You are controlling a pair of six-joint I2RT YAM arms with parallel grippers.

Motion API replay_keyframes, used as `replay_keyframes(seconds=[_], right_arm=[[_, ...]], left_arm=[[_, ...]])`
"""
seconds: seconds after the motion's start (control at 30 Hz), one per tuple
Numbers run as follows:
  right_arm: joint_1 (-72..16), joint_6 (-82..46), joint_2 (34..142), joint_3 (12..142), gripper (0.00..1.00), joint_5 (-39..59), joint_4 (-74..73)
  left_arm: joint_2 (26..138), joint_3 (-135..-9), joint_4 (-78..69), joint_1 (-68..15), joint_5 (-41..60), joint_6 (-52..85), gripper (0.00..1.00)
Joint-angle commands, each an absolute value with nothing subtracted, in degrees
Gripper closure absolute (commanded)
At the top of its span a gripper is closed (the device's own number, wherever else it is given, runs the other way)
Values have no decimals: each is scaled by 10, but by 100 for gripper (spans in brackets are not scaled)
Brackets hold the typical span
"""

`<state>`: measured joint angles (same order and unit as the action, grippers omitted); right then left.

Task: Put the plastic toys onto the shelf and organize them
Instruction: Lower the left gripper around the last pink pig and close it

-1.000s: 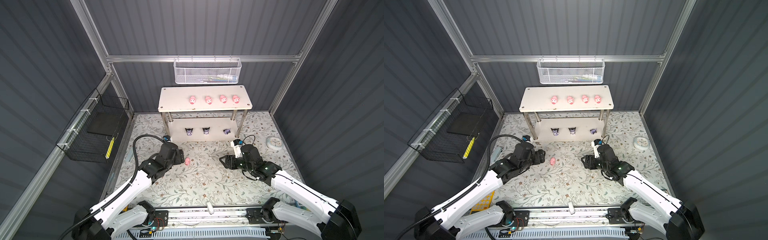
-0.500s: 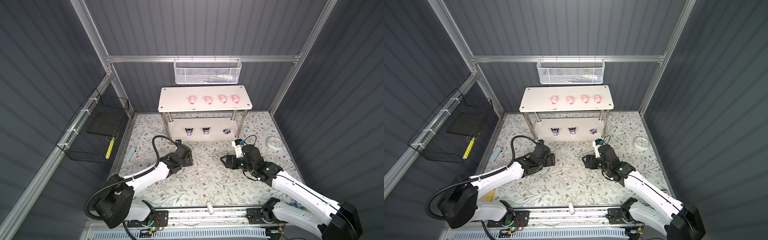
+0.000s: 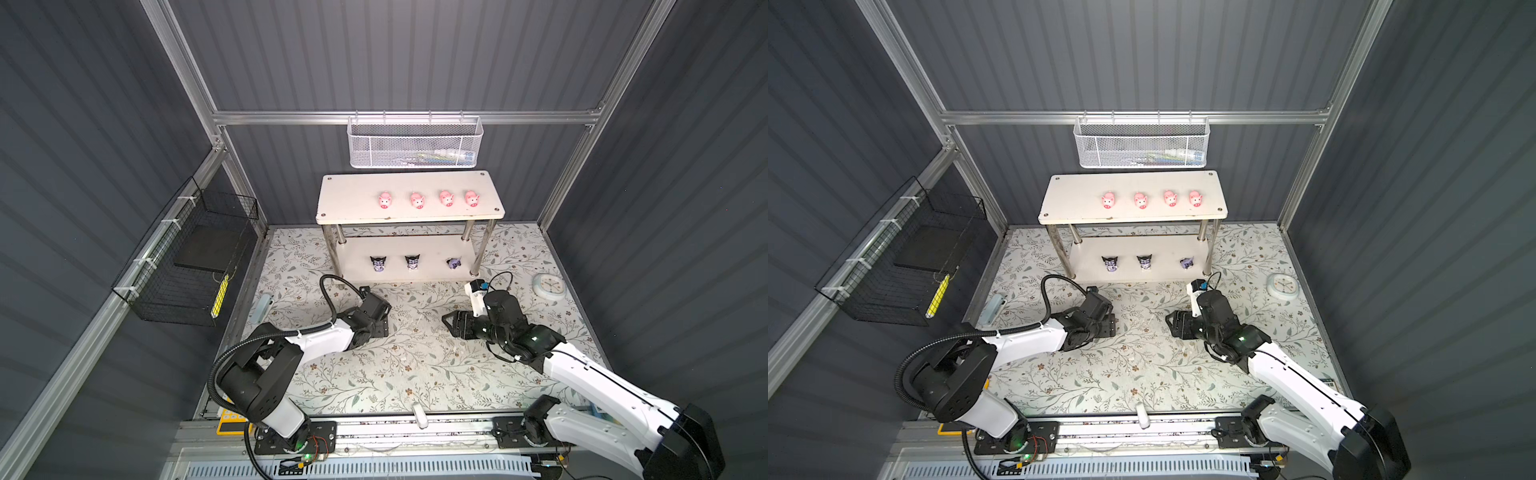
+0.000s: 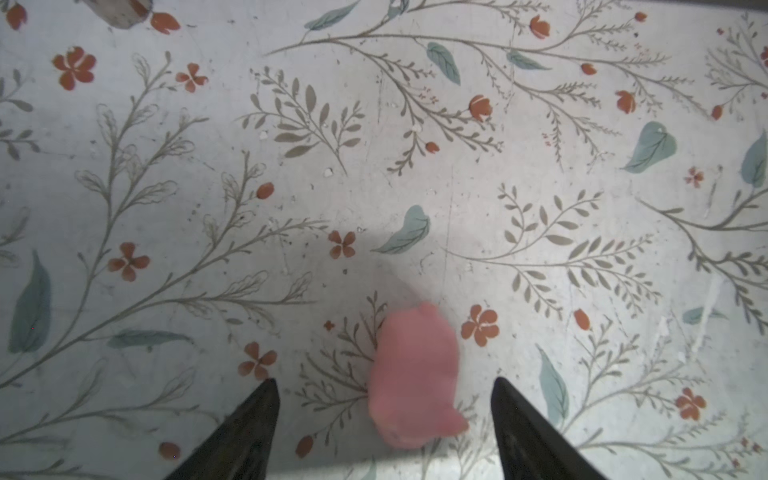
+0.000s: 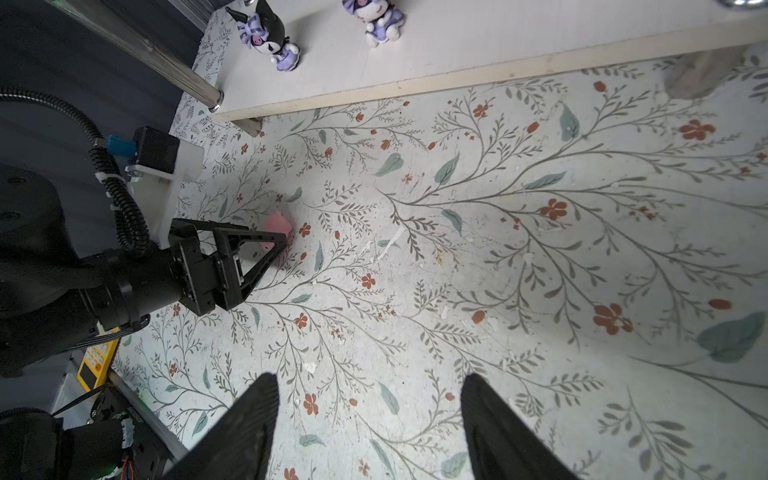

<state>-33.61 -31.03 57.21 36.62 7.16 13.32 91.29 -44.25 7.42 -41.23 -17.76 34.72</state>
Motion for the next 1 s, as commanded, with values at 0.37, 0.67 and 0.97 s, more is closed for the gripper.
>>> replay_keyframes(seconds=[0.37, 0.67, 0.97], right_arm=[[-323, -300, 588, 360, 29, 81, 124], [-318, -301, 592, 354, 29, 87, 116], [-316, -304, 590, 349, 29, 91, 115]], left_arm=[[954, -473, 65, -416, -170, 335, 37], [955, -472, 66, -415, -164, 336, 49], [945, -463, 69, -416, -164, 338, 50]])
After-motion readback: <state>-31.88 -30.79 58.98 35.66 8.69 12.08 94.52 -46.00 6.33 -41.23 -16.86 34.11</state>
